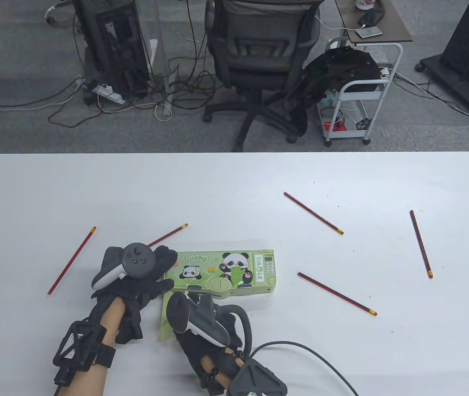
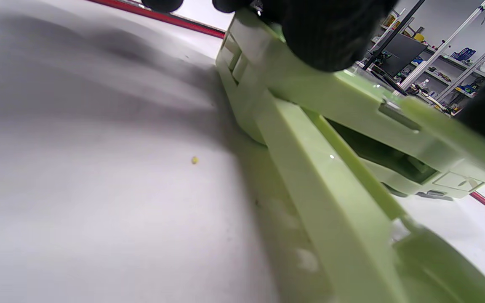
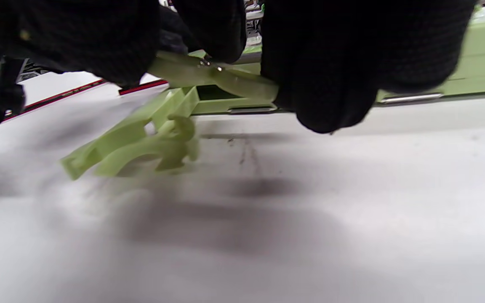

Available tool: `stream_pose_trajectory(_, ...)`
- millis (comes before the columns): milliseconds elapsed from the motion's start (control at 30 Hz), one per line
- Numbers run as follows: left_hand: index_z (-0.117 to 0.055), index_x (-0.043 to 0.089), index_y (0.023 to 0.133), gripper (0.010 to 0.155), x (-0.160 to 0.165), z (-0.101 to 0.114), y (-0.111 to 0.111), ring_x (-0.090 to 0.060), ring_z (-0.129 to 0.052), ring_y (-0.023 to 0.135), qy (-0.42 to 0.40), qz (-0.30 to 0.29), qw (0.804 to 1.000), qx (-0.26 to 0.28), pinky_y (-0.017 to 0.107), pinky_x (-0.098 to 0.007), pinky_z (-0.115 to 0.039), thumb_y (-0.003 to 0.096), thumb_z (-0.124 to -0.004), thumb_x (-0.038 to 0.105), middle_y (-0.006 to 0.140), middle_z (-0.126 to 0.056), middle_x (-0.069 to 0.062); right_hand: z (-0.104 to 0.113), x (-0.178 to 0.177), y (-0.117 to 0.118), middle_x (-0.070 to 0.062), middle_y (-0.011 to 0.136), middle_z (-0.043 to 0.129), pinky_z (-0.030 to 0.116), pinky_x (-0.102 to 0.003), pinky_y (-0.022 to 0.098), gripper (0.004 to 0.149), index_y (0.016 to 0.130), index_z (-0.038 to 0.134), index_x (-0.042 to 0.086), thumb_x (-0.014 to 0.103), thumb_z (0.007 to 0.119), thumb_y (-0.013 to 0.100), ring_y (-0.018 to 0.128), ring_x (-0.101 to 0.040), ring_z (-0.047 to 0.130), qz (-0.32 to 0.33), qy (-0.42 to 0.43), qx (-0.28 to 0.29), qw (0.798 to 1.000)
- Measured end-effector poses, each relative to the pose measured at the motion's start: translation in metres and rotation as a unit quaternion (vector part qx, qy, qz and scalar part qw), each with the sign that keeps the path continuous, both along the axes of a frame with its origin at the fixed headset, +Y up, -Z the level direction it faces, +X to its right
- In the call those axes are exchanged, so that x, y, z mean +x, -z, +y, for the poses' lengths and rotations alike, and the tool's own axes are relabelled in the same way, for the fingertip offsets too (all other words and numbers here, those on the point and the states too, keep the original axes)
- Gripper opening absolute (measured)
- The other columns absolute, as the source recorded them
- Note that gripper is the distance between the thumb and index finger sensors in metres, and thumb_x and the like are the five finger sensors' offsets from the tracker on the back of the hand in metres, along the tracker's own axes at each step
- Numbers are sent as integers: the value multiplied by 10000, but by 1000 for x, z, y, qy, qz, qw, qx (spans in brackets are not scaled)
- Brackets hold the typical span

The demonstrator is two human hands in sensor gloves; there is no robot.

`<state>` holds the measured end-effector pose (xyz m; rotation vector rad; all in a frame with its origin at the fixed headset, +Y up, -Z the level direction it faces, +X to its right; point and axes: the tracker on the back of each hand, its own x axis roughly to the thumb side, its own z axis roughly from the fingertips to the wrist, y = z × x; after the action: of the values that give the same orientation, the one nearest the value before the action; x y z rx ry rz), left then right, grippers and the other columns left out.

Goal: Organize multifunction pencil case

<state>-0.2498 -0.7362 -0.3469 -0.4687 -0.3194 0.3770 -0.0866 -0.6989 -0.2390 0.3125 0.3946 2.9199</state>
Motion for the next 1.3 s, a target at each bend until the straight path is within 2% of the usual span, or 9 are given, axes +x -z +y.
stream_pose_trajectory(300, -376, 321, 1137, 696, -5, -1, 3, -469, -375, 1152, -20, 0, 1000, -10, 721, -760, -408, 539, -727, 370, 1255, -297, -33, -4, -19, -6, -347, 842, 846, 865, -574, 465, 716, 1050, 661, 47, 513, 738, 512, 596, -467, 988, 28, -7, -5, 1000)
stream_pose_trajectory(800, -388, 322, 1137, 688, -6, -1, 4, -466, -384, 1153, -23, -1, 1000, -10, 725, -756, -414, 541, -730, 360, 1256, -307, -32, -13, -48, -18, -275, 814, 879, 856, -563, 479, 688, 989, 736, 25, 528, 690, 522, 600, -444, 988, 77, -96, 74, 990)
stream_pose_trajectory(933, -387, 320, 1137, 689, -6, -1, 4, -467, -385, 1153, -20, -1, 1000, -8, 726, -755, -414, 541, -730, 360, 1256, -307, -32, -18, -51, -19, -254, 829, 864, 837, -561, 499, 664, 989, 735, 41, 513, 694, 524, 622, -436, 968, 84, -115, 86, 986)
stream_pose_trajectory(1067, -386, 320, 1137, 689, -6, -1, 3, -468, -386, 1152, -19, -2, 1000, -8, 725, -756, -415, 541, -729, 359, 1257, -306, -35, -21, -54, -22, -289, 900, 790, 799, -580, 540, 668, 1004, 720, 63, 519, 707, 516, 688, -473, 916, 94, -137, 98, 981)
stream_pose_trajectory(1300, -384, 318, 1138, 690, -5, -1, 3, -468, -387, 1153, -15, -2, 1000, -7, 725, -756, -415, 542, -728, 359, 1257, -306, -36, -24, -55, -22, -302, 919, 789, 806, -587, 549, 647, 986, 735, 57, 500, 714, 515, 713, -495, 922, 96, -127, 116, 980)
